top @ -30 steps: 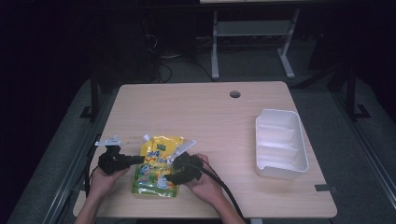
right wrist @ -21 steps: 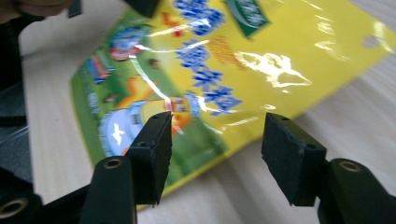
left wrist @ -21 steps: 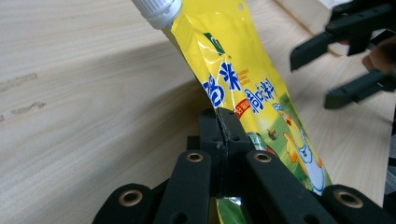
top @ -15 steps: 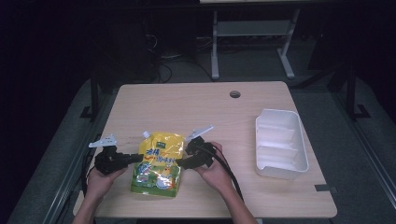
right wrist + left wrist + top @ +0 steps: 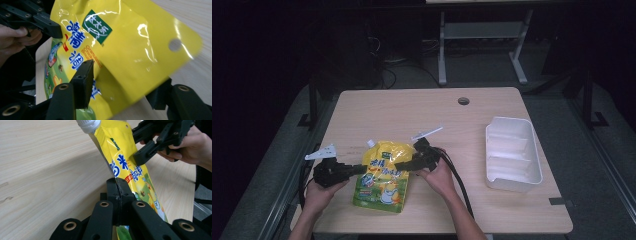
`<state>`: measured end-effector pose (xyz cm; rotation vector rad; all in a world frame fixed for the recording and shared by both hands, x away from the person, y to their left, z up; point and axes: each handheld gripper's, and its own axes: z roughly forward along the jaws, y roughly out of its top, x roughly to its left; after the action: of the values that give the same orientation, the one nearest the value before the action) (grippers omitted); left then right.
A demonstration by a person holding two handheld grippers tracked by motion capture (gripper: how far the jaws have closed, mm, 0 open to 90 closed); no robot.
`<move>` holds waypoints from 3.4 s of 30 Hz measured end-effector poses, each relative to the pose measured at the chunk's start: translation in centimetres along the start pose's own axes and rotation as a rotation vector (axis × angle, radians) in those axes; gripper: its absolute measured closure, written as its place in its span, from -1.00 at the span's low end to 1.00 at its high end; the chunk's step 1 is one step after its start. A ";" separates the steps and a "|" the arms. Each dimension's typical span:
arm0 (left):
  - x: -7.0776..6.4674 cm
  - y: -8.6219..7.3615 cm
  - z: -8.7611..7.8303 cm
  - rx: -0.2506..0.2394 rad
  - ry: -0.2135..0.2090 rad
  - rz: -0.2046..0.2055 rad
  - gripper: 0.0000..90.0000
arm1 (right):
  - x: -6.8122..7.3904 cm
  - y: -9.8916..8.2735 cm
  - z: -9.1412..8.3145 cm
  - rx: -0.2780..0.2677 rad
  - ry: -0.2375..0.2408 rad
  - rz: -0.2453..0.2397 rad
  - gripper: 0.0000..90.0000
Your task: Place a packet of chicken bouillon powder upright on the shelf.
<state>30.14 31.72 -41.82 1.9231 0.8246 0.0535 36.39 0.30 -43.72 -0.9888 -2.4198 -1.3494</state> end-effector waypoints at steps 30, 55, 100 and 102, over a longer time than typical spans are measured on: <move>0.0 0.0 0.0 0.006 0.009 0.010 0.77 | 3.0 1.9 -2.6 0.002 0.075 -0.068 0.98; 0.4 -0.7 -0.6 0.037 0.063 0.076 0.34 | 4.4 3.6 -8.0 -0.060 0.022 -0.139 0.99; 0.6 -1.5 0.2 0.075 0.153 0.081 -0.11 | 1.2 4.3 -20.4 -0.147 -0.023 -0.171 0.99; 0.6 -1.6 0.3 0.073 0.153 0.070 -0.13 | 0.8 4.3 -21.5 -0.160 -0.025 -0.169 0.99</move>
<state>29.86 32.29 -43.44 2.0352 0.8700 0.2183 35.44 -15.26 -28.32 -0.8566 -2.4945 -1.6186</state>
